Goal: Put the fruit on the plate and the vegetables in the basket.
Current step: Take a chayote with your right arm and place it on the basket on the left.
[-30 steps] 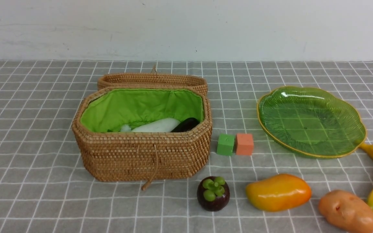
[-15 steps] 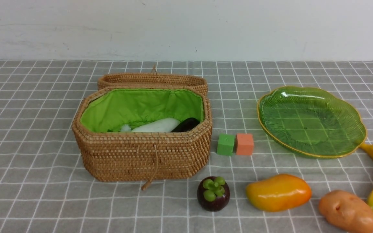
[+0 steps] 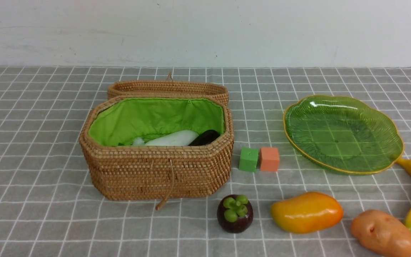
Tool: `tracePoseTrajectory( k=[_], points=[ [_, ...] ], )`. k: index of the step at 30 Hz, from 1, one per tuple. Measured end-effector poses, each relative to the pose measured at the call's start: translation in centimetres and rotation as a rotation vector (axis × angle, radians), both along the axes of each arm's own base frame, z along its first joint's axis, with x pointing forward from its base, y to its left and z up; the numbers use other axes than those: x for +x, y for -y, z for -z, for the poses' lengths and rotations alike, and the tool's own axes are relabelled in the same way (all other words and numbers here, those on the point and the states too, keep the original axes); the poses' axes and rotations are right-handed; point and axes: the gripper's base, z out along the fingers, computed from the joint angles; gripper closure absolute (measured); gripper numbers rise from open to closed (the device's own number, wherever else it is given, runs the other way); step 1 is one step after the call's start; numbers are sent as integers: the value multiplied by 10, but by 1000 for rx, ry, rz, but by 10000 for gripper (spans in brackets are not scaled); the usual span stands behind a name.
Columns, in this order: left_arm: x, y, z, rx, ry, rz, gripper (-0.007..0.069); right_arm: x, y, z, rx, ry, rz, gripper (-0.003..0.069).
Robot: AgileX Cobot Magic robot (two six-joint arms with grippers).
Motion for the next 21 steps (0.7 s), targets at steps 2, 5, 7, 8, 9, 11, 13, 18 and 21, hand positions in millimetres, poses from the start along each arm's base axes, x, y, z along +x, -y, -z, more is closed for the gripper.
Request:
tracePoseTrajectory(
  k=[2, 5, 7, 8, 9, 11, 13, 18, 21],
  points=[
    [0, 0, 0, 0, 0, 0, 614, 1, 0, -2, 0, 44, -4, 418],
    [0, 0, 0, 0, 0, 0, 614, 3, -1, -10, -1, 130, -10, 418],
    [0, 0, 0, 0, 0, 0, 614, 4, -1, -15, -5, 183, -13, 418],
    [0, 0, 0, 0, 0, 0, 614, 4, -1, -18, -7, 217, -16, 418],
    [0, 0, 0, 0, 0, 0, 614, 4, -1, -19, -8, 234, -17, 418],
    [0, 0, 0, 0, 0, 0, 614, 4, -1, -21, -9, 249, -18, 418],
    [0, 0, 0, 0, 0, 0, 614, 4, -1, -21, -9, 253, -18, 418],
    [0, 0, 0, 0, 0, 0, 614, 4, -2, -27, 67, 329, -14, 418],
    [0, 0, 0, 0, 0, 0, 613, 2, -2, -41, 267, 493, -6, 418]
  ],
)
